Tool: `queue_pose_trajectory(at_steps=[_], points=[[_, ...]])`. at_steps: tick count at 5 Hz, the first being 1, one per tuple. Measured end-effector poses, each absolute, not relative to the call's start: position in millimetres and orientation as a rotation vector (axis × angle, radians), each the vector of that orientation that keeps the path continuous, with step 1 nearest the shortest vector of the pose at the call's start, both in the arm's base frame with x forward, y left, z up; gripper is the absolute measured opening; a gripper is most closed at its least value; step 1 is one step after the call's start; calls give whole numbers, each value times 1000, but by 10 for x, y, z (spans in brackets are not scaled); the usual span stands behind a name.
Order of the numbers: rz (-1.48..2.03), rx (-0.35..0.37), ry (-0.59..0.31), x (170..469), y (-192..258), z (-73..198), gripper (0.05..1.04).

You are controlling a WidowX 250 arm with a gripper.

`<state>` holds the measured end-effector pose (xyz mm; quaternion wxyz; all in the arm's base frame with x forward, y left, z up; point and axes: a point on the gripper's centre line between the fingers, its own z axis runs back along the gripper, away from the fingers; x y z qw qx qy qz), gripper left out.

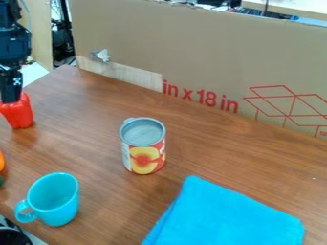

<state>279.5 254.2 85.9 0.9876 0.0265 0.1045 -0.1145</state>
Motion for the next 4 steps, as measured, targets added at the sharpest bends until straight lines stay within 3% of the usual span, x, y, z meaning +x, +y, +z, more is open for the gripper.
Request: queue_pose_trajectory(at_steps=[1,2,4], points=[[-241,47,200,2815,2536,837,991],[-239,38,185,2838,2521,830,892],[-229,23,158,2884,2505,856,318]])
